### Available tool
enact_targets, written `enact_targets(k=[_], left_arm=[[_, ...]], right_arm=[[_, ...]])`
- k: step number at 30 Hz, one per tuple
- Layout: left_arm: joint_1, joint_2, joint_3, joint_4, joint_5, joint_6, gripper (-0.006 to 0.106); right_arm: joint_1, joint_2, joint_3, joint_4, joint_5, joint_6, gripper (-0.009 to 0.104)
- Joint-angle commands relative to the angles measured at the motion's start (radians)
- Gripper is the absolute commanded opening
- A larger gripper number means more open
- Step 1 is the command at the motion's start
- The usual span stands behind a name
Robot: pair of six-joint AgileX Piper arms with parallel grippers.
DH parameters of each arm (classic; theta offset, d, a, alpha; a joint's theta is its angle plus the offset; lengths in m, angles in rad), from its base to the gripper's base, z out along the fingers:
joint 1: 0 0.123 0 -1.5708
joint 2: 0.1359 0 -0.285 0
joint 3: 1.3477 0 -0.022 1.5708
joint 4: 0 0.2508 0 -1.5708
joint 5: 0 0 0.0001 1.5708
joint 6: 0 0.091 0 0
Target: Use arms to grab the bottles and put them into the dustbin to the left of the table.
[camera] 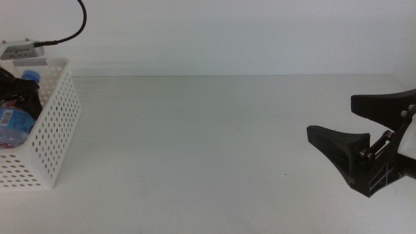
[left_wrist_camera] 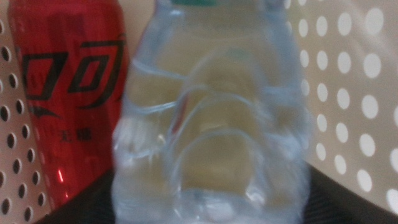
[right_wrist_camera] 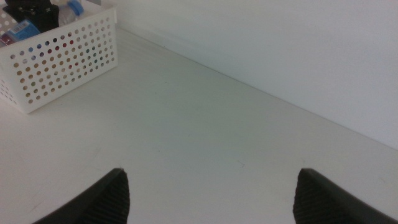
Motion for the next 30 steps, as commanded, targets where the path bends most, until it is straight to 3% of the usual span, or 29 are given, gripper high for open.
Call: enact_targets(k=[1,2,5,13,25,30], left_arm=[[-0.004,-0.067,-0.038,-0.024,-0.014,0.001,0.086],[-0.004,-0.070,-0.038,-0.024,-0.013,0.000,0.091],[-0.020,-0.078,-0.038,0.000,-0.012,-0.014,0.090],[-0.110,-0.150,-0.038,0.164,-0.020,-0.165,0.090],[-0.284,-0.403,-0.029,0.156,-0.114,-0.236,0.089],[-0.415,-0.533,0.069,0.240,-0.237,-0.280,0.089]], right_arm=[[0.004,-0.009,-0.027,-0.002,-0.074,-0.013,0.077],[0.004,-0.009,-0.027,-0.002,-0.074,-0.013,0.077],[0.004,-0.009,-0.027,-0.002,-0.074,-0.013,0.077],[0.004,-0.009,-0.027,-0.002,-0.074,-0.013,0.077],[0.004,-0.009,-0.027,-0.002,-0.074,-0.013,0.077],[0.004,-0.009,-0.027,-0.002,-0.074,-0.013,0.077]])
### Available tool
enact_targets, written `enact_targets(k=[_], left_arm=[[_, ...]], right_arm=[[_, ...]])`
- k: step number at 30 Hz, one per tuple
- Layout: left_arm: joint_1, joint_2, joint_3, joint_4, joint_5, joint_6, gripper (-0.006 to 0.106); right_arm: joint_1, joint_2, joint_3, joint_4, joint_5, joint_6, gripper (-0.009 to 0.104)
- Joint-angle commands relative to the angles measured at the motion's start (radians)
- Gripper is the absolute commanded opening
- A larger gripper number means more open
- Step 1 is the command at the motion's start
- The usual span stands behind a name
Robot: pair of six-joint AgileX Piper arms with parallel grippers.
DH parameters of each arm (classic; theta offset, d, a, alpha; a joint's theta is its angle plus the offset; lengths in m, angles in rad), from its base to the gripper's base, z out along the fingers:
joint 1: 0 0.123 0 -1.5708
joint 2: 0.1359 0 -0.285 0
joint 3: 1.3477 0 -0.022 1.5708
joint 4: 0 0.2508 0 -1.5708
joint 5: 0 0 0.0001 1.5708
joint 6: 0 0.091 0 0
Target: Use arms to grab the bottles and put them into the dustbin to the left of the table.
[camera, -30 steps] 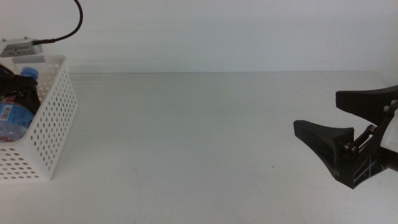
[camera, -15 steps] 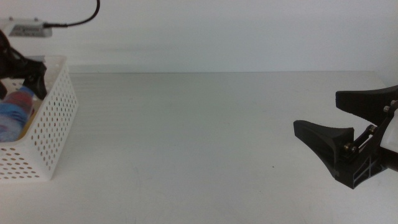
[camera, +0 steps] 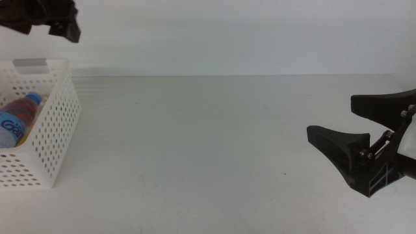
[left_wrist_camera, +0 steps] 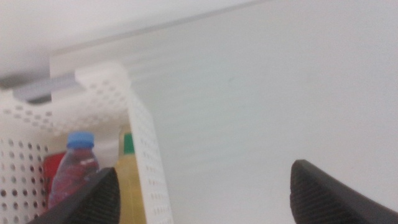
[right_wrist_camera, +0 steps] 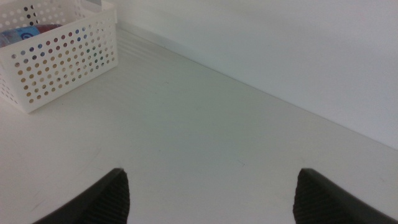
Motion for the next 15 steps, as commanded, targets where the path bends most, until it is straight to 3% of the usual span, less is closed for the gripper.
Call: enact_targets(k=[1,9,15], left_arm=[[-0.052,-0.101,0.035,0.066,-0.118,-0.058,0.089],[-0.188,-0.340,0.345,0.237,-0.441,-0.215,0.089],[-0.189,-0.486,0.567,0.246,-0.602,-0.293,0.089]], right_arm=[[0.004,-0.009,-0.027,-0.002,-0.074,-0.013,0.077],[0.004,-0.009,-0.027,-0.002,-0.074,-0.013,0.077],[0.004,-0.009,-0.027,-0.002,-0.074,-0.013,0.077]])
